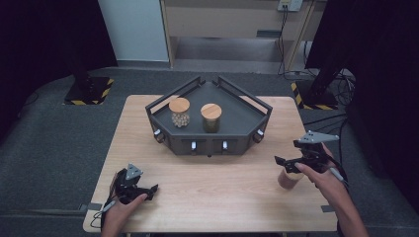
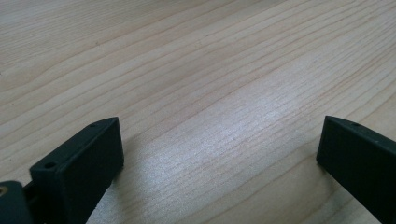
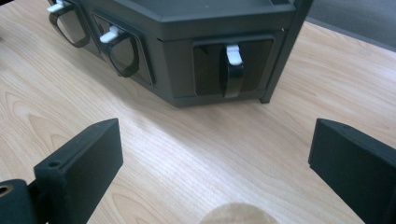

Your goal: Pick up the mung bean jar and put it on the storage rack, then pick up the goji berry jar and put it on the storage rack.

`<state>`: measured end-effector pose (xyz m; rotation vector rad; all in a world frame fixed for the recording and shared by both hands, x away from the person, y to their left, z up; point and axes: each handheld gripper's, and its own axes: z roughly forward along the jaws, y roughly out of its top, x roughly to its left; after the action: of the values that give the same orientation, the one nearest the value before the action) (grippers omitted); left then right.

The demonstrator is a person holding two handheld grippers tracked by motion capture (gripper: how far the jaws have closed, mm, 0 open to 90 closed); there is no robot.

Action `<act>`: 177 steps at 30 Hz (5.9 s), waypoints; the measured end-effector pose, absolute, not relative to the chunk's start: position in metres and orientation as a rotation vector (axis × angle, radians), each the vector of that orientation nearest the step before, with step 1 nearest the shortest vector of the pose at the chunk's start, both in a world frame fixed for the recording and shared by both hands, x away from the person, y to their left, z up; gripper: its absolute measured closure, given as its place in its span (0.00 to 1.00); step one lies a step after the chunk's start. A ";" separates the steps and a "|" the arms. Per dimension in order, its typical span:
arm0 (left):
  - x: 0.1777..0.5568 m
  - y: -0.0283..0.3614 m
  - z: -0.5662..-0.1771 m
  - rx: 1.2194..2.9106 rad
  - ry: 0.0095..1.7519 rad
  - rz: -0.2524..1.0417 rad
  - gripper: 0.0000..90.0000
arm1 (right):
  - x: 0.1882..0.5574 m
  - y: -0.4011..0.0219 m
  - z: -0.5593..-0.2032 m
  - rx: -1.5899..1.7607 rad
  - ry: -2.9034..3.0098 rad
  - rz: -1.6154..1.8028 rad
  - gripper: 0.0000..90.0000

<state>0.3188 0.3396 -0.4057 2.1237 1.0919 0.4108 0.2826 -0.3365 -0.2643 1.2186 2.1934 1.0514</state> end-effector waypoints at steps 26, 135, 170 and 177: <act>0.319 0.340 -0.406 2.123 1.093 0.410 0.00 | 0.253 -0.359 -0.288 1.275 2.135 1.047 0.03; 0.319 0.339 -0.406 2.122 1.097 0.412 0.00 | 0.254 -0.354 -0.348 1.368 2.162 0.977 0.07; 0.318 0.339 -0.406 2.121 1.097 0.413 0.00 | 0.248 -0.342 -0.336 1.351 2.138 0.932 0.29; 0.319 0.339 -0.406 2.121 1.096 0.412 0.00 | 0.247 -0.338 -0.325 1.327 2.156 0.943 0.29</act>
<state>0.3186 0.3390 -0.4057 2.1212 1.0965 0.4122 0.2475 -0.3383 -0.3246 1.3269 2.1560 0.9426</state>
